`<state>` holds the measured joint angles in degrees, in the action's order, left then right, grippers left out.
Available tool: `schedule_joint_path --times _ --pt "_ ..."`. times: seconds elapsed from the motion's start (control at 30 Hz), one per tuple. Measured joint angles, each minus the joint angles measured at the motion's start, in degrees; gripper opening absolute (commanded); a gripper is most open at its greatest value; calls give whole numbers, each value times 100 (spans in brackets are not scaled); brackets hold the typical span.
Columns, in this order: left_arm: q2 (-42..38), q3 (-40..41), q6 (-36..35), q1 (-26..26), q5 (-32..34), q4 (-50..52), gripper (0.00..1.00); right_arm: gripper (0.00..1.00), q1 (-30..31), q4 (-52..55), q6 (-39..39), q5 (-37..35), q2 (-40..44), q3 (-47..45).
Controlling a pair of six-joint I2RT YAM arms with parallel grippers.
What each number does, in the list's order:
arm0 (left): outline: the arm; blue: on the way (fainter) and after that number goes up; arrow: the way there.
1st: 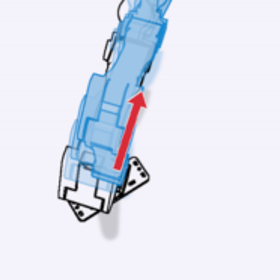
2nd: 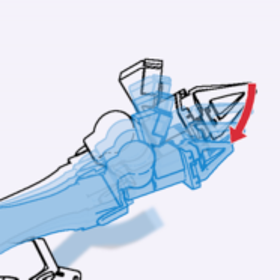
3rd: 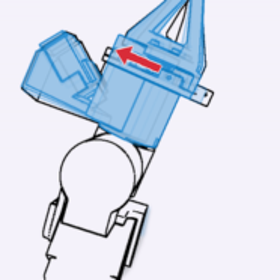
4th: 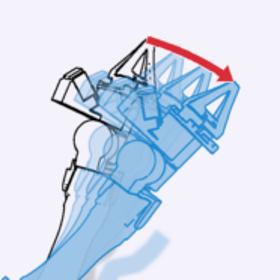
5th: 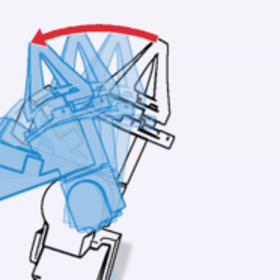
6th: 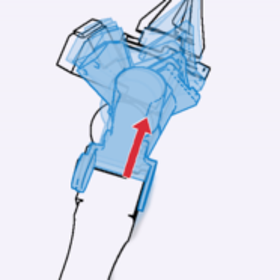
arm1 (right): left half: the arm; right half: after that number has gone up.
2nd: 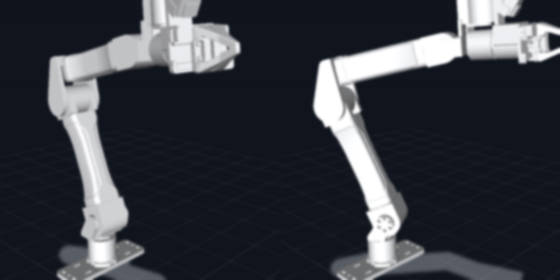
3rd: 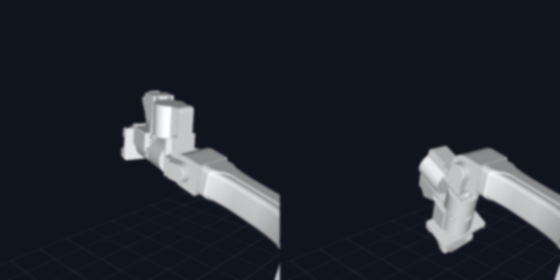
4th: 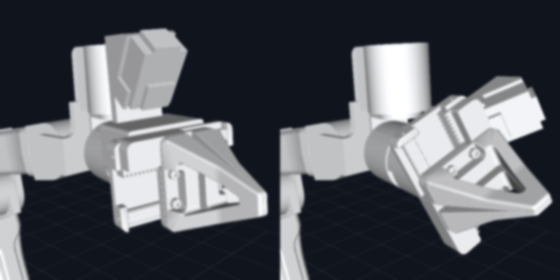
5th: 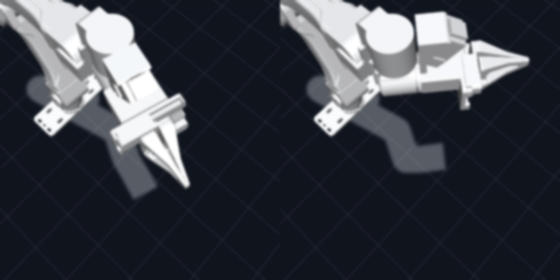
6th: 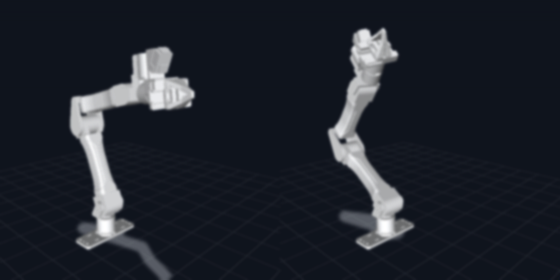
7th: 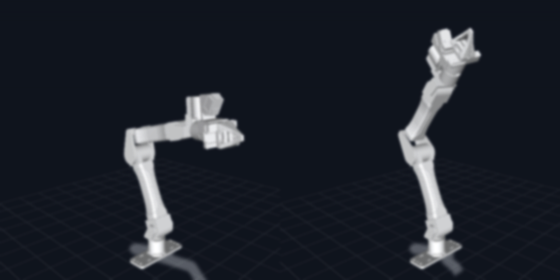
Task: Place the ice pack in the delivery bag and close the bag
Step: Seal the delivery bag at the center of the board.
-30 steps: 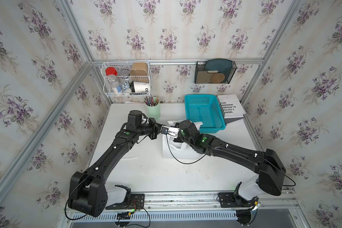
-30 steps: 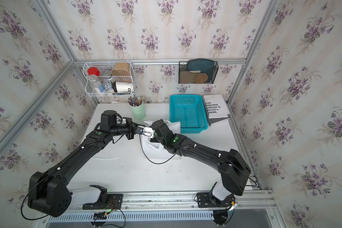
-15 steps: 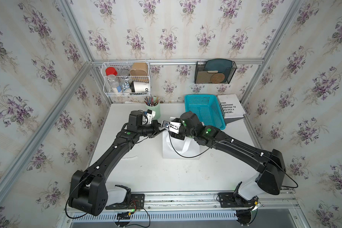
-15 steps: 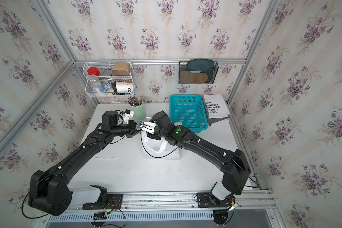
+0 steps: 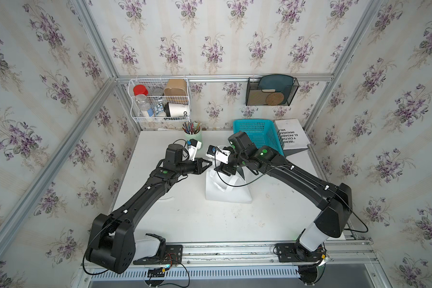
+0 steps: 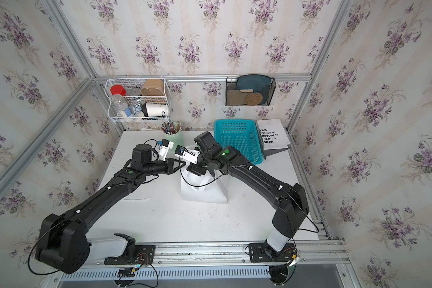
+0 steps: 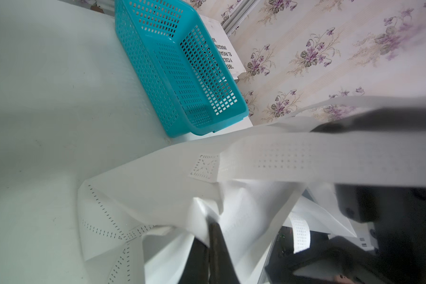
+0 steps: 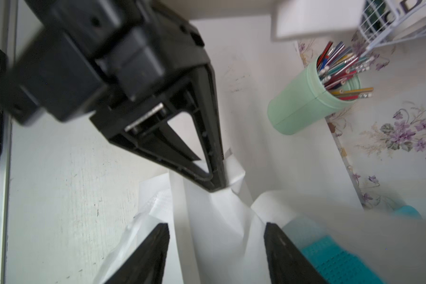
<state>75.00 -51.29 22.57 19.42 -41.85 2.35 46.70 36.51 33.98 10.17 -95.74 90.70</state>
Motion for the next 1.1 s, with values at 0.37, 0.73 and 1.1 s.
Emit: schedule_joint_path --times 0.37,0.73,1.1 --pt "-227 479 -369 37 48 -706 0 64 -7 437 -140 -304 -461 531" --pt "-400 986 -975 118 367 -1482 0 32 -125 160 -144 -568 -402 190" --pt "-321 1185 -699 -7 98 -2024 0 73 -273 507 -151 -855 -70 227"
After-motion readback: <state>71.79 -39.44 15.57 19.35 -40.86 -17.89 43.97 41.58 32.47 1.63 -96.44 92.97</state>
